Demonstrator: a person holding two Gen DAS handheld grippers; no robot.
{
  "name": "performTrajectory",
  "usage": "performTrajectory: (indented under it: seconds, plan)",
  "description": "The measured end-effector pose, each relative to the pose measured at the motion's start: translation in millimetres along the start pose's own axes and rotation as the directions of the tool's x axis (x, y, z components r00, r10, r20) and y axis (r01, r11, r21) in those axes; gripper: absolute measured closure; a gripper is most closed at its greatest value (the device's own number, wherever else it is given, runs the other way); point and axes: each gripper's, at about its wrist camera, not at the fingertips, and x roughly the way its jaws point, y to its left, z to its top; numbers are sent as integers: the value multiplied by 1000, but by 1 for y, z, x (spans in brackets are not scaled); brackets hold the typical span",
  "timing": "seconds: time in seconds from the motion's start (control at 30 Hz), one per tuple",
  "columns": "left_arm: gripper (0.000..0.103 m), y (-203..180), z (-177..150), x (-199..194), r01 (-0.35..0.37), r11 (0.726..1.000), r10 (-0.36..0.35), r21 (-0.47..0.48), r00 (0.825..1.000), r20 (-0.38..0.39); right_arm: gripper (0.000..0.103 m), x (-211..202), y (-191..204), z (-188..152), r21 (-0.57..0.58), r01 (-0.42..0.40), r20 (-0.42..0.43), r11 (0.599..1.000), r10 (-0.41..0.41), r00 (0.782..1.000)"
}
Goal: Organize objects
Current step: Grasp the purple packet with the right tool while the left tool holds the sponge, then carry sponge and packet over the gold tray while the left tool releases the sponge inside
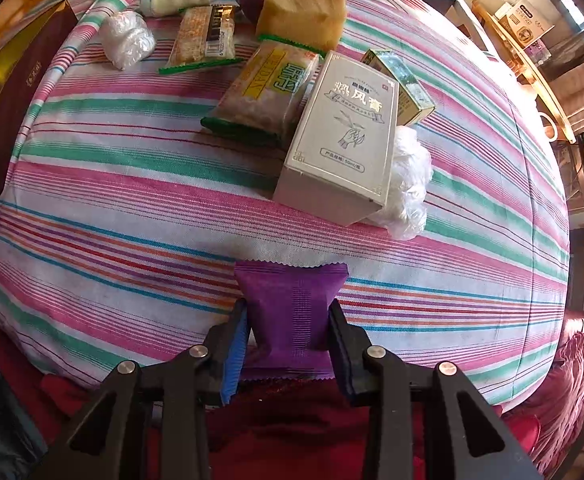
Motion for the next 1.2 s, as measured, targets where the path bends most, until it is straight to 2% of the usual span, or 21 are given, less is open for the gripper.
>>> performTrajectory:
  seconds: [0.23, 0.43, 0.5, 0.63, 0.77, 0.9, 1.03, 1.2]
  plan:
    - [32, 59, 0, -26, -123, 987, 127, -106, 991, 35, 67, -22, -5, -10, 53, -20, 96, 998, 14, 995]
    - [32, 120, -3, -44, -252, 945, 262, -208, 965, 20, 67, -57, 5, -9, 47, -39, 226, 998, 27, 974]
    - [32, 139, 1, -45, -294, 926, 303, -236, 953, 2, 67, -61, 35, 18, 32, -65, 279, 997, 54, 959]
    - [32, 173, 9, -41, -338, 892, 343, -300, 938, -36, 67, -72, 97, 44, -47, -149, 373, 988, 155, 915]
    - [32, 194, 21, -33, -363, 871, 363, -330, 930, -62, 67, -88, 160, 59, -155, -224, 423, 962, 269, 865]
    - [32, 203, 33, -19, -380, 869, 377, -317, 923, -73, 67, -99, 215, 73, -254, -278, 435, 927, 366, 823]
    - [32, 212, 44, -5, -391, 874, 382, -290, 920, -89, 67, -100, 262, 82, -320, -315, 417, 894, 431, 800]
    - [32, 224, 55, 12, -423, 866, 411, -266, 906, -101, 67, -88, 302, 93, -348, -362, 368, 865, 481, 796]
